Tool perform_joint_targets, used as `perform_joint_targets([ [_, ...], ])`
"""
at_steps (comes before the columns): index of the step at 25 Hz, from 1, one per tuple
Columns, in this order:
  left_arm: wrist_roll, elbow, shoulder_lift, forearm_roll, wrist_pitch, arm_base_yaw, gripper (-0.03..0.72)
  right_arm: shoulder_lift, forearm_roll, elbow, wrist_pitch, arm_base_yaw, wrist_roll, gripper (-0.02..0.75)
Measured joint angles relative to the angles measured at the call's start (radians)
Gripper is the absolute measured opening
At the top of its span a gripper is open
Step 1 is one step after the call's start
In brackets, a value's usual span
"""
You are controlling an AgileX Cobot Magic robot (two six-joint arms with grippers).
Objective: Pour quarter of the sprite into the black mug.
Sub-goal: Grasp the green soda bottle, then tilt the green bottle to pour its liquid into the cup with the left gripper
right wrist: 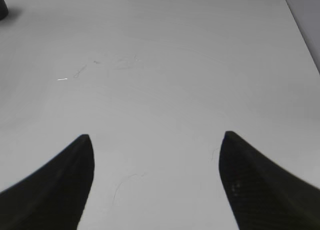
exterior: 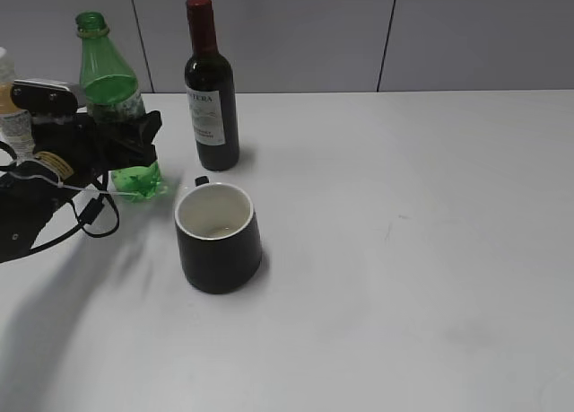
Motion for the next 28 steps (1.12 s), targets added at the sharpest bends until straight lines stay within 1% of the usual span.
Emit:
perform_joint_targets([
  [2, 0.0, 0.0, 0.0, -0.01, 0.001, -0.005, 0.473, 0.0, 0.0, 0.0, 0.0, 0.0, 0.0, 0.59],
  [5, 0.021, 0.0, 0.0, -0.052, 0.002, -0.019, 0.473, 0.0, 0.0, 0.0, 0.0, 0.0, 0.0, 0.59],
  [11, 0.181, 0.014, -0.034, -0.164, 0.048, -0.066, 0.473, 0.0, 0.0, 0.0, 0.0, 0.0, 0.0, 0.59],
  [16, 0.338, 0.104, -0.136, -0.292, 0.075, -0.107, 0.473, 0.0, 0.0, 0.0, 0.0, 0.0, 0.0, 0.59],
  [22, 0.463, 0.228, -0.269, -0.41, 0.075, -0.153, 0.473, 0.0, 0.0, 0.0, 0.0, 0.0, 0.0, 0.59],
  [28, 0.635, 0.322, -0.364, -0.545, 0.075, -0.236, 0.473, 0.0, 0.0, 0.0, 0.0, 0.0, 0.0, 0.59],
])
